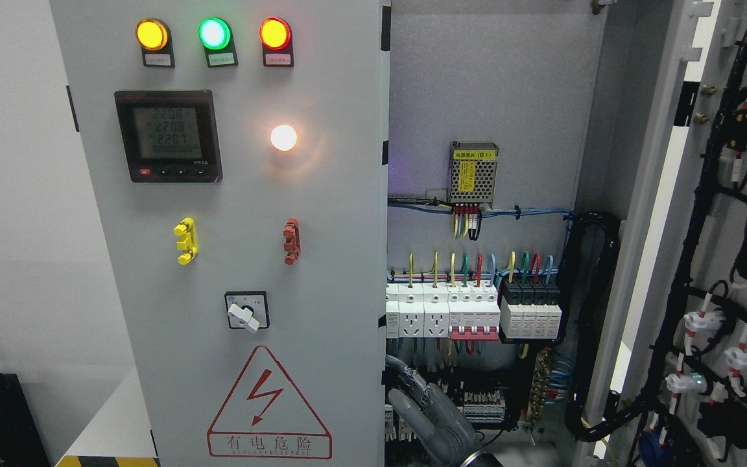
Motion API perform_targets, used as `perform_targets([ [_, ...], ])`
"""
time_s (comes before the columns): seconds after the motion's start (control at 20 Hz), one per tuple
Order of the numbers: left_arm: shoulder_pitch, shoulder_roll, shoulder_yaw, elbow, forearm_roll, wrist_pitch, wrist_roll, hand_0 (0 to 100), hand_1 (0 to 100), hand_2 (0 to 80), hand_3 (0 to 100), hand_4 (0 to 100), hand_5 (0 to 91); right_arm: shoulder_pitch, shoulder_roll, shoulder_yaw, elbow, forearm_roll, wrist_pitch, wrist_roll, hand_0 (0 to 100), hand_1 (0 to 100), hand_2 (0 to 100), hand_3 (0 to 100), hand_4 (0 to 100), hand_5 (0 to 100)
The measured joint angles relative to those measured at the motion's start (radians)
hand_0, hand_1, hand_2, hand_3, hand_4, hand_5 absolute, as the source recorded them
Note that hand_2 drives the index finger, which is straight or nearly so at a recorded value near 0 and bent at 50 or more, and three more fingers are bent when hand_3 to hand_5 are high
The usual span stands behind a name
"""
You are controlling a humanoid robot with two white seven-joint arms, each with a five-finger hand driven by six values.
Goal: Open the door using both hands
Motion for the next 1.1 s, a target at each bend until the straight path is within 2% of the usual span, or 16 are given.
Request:
perform_targets([
  [0.45, 0.000, 0.000, 0.000, 0.000, 0.000, 0.000, 0.000, 12, 39, 0.0, 0, 0, 0.0, -0.038, 0.001, -0.003, 0.051, -0.005, 0.000, 0.011, 12, 39, 0, 0, 0, 0],
  [0.8, 0.000, 0.000, 0.000, 0.000, 0.000, 0.000, 0.000, 12, 39, 0.0, 0, 0, 0.0, -0.058, 0.003, -0.005, 0.080, -0.006, 0.000, 0.099, 12, 39, 0, 0, 0, 0],
  [1.1, 0.000, 0.000, 0.000, 0.000, 0.000, 0.000, 0.000, 12, 39, 0.0, 0, 0, 0.0, -0.067, 0.003, -0.006, 0.093, -0.022, 0.000, 0.115, 12, 39, 0, 0, 0, 0],
])
